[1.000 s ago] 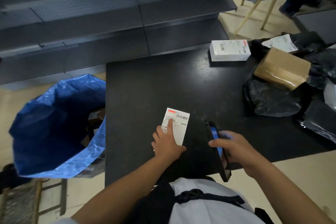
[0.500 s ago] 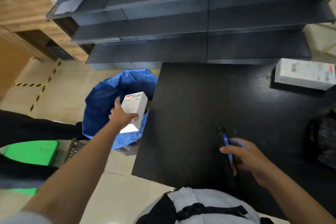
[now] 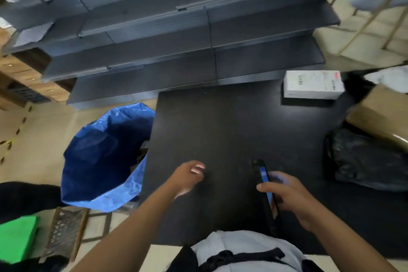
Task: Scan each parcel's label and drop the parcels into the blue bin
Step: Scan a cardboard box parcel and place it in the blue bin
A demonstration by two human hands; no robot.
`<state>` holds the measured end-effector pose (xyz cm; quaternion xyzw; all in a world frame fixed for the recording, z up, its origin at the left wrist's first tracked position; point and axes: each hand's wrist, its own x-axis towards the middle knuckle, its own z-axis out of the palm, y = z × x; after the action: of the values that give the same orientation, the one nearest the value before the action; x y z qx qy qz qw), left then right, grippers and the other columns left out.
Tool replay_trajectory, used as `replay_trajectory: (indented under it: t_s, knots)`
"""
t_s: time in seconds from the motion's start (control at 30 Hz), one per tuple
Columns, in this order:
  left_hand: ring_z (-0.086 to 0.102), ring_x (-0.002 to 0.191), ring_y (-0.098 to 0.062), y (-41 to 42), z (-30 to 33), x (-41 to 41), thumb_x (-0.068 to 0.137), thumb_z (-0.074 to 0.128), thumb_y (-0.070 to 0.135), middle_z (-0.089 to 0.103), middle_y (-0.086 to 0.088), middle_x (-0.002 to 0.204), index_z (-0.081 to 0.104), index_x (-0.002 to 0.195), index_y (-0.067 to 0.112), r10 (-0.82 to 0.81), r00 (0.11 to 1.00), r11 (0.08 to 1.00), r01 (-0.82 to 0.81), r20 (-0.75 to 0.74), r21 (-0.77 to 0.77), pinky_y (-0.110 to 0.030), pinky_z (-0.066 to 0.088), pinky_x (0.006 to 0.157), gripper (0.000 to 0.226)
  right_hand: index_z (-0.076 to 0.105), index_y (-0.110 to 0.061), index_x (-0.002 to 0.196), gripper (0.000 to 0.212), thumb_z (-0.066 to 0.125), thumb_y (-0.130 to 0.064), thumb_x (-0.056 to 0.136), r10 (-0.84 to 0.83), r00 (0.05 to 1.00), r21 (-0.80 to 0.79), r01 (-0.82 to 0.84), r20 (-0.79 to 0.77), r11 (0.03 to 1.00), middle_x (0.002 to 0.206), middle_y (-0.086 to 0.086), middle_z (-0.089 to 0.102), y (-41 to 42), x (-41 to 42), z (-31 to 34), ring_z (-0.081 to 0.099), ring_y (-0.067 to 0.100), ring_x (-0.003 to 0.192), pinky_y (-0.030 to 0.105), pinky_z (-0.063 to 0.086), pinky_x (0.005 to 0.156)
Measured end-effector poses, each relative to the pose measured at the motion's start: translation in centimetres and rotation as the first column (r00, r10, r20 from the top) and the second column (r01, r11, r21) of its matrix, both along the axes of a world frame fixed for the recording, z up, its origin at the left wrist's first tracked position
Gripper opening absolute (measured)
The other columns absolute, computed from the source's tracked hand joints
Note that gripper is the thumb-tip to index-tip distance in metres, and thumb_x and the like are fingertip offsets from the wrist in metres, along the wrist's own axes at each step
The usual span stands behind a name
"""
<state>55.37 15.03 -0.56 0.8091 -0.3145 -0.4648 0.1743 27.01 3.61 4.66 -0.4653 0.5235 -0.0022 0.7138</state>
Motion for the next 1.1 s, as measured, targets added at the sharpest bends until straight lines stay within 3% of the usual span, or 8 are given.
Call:
replay_trajectory:
  t_s: [0.17, 0.3, 0.43, 0.53, 0.7, 0.8, 0.93, 1.1]
  knots:
    - [0.066, 0.094, -0.015, -8.6, -1.1, -7.9, 0.091, 0.064, 0.007, 0.068, 0.002, 0.097, 0.066, 0.119, 0.017, -0.394, 0.919, 0.919, 0.394, -0.031, -0.017, -0.026, 0.051, 0.089, 0.030, 0.069, -0.017, 0.116, 0.034, 0.081, -0.021, 0.085, -0.240, 0.970, -0.043, 0.239, -0.027, 0.970, 0.094, 0.011, 0.080, -1.1, -5.3, 0.9, 0.072, 0.047, 0.099, 0.045, 0.058, 0.078]
    - [0.067, 0.092, -0.018, -16.2, -0.4, -13.9, 0.088, 0.063, 0.004, 0.070, -0.002, 0.099, 0.069, 0.119, 0.013, -0.515, 0.857, 0.853, 0.513, 0.003, -0.096, -0.025, 0.054, 0.082, 0.033, 0.068, -0.021, 0.123, 0.043, 0.083, -0.027, 0.083, -0.403, 0.913, -0.044, 0.401, -0.064, 0.915, 0.107, 0.005, 0.078, -1.1, -10.1, 1.4, 0.077, 0.027, 0.095, 0.047, 0.060, 0.090]
    - [0.061, 0.117, -0.025, -24.7, 0.6, -20.8, 0.087, 0.069, 0.010, 0.064, -0.009, 0.126, 0.062, 0.129, 0.016, -0.571, 0.812, 0.792, 0.583, 0.119, -0.182, -0.035, 0.048, 0.103, 0.043, 0.073, -0.022, 0.112, 0.030, 0.082, -0.021, 0.083, -0.550, 0.831, -0.030, 0.550, -0.081, 0.835, 0.099, 0.004, 0.079, -0.5, -15.0, 1.9, 0.076, 0.028, 0.096, 0.060, 0.057, 0.095]
    - [0.042, 0.136, -0.030, -31.4, 2.6, -26.3, 0.087, 0.072, 0.020, 0.041, -0.012, 0.150, 0.040, 0.150, 0.018, -0.704, 0.637, 0.618, 0.768, 0.314, -0.170, -0.043, 0.041, 0.110, 0.071, 0.074, -0.020, 0.108, 0.024, 0.079, -0.014, 0.086, -0.623, 0.777, -0.007, 0.625, -0.087, 0.781, 0.092, 0.001, 0.080, -0.1, -18.4, 2.3, 0.077, 0.026, 0.090, 0.061, 0.054, 0.094]
    - [0.018, 0.149, -0.038, -41.2, 3.9, -33.2, 0.083, 0.077, 0.034, 0.016, -0.012, 0.164, 0.015, 0.159, 0.024, -0.826, 0.166, 0.251, 0.964, 0.539, 0.087, -0.054, 0.029, 0.116, 0.099, 0.074, -0.019, 0.106, 0.028, 0.082, -0.007, 0.082, -0.698, 0.708, -0.001, 0.702, -0.105, 0.712, 0.082, -0.002, 0.079, -0.5, -22.5, 1.8, 0.076, 0.019, 0.082, 0.046, 0.056, 0.090]
    - [0.008, 0.152, -0.038, -44.8, 3.2, -35.9, 0.080, 0.079, 0.042, 0.007, -0.012, 0.166, 0.005, 0.160, 0.022, -0.828, 0.027, 0.167, 0.966, 0.560, 0.200, -0.057, 0.017, 0.119, 0.111, 0.075, -0.021, 0.107, 0.040, 0.091, -0.017, 0.071, -0.730, 0.673, -0.018, 0.734, -0.122, 0.679, 0.094, 0.008, 0.077, -1.0, -24.1, 0.9, 0.073, 0.028, 0.096, 0.053, 0.055, 0.097]
    - [0.004, 0.154, -0.038, -47.3, 1.6, -37.9, 0.062, 0.088, 0.051, 0.005, -0.008, 0.167, -0.007, 0.159, 0.030, -0.839, -0.131, 0.057, 0.944, 0.528, 0.325, -0.062, 0.013, 0.120, 0.137, 0.074, -0.020, 0.107, 0.032, 0.085, -0.012, 0.078, -0.781, 0.612, -0.026, 0.785, -0.121, 0.619, 0.096, 0.012, 0.075, -1.7, -25.4, -0.2, 0.073, 0.032, 0.097, 0.055, 0.054, 0.097]
    - [0.024, 0.145, -0.041, -47.3, 0.9, -38.5, 0.060, 0.087, 0.048, 0.026, -0.014, 0.156, 0.001, 0.158, 0.032, -0.816, -0.134, 0.056, 0.950, 0.563, 0.308, -0.058, 0.025, 0.116, 0.131, 0.073, -0.021, 0.108, 0.030, 0.083, -0.013, 0.081, -0.804, 0.584, -0.013, 0.808, -0.107, 0.589, 0.097, 0.007, 0.076, -1.5, -26.0, -0.8, 0.074, 0.026, 0.095, 0.050, 0.056, 0.093]
